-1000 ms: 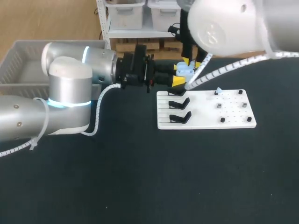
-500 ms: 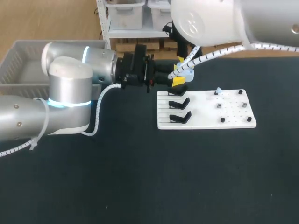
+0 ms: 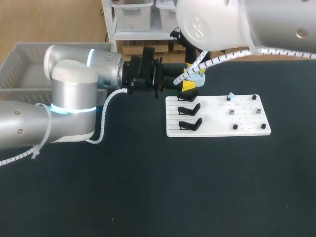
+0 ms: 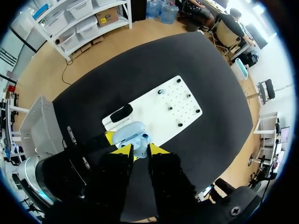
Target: Pick up each earbud case from the left stands, insert the matching earbuds, close the lid, and place the case in the box.
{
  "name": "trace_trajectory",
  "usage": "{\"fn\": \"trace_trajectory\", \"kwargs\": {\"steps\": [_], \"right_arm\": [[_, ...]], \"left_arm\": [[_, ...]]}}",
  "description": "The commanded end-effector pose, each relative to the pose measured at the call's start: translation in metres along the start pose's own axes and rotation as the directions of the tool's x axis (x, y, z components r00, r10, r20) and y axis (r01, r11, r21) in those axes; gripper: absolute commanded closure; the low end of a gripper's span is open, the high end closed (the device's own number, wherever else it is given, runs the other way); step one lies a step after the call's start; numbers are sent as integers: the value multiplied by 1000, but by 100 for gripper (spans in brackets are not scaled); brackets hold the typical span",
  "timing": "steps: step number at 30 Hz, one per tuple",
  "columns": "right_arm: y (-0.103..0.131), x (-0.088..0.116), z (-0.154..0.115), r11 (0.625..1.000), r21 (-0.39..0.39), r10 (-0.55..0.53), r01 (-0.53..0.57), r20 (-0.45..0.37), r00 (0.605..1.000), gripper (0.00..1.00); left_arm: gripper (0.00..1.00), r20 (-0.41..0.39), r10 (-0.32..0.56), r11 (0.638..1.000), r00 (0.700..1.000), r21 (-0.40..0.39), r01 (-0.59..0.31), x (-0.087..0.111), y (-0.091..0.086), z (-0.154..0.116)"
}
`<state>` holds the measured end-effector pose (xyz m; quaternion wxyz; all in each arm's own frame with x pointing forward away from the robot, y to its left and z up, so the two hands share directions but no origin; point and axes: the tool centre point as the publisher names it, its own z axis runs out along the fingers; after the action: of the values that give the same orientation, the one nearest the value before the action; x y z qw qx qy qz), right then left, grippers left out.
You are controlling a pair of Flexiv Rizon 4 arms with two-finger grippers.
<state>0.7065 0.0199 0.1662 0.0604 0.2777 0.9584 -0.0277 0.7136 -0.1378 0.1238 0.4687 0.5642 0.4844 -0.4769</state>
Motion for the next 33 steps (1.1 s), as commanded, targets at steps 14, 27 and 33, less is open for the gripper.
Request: {"fn": "trace_trajectory", "kwargs": {"steps": [14, 27, 33], "right_arm": [[-1, -5, 7, 1000, 7, 11, -11, 7, 1000, 100], [0, -5, 10, 1000, -2, 14, -14, -18, 1000, 51], [-18, 4, -2, 999, -50, 6, -8, -40, 999, 14]], "left_arm": [[100, 3, 3, 1000, 1000, -3, -3, 1, -1, 0], [100, 3, 3, 1000, 1000, -3, -3, 1, -1, 0], [100, 3, 3, 1000, 1000, -3, -3, 1, -1, 0]]}}
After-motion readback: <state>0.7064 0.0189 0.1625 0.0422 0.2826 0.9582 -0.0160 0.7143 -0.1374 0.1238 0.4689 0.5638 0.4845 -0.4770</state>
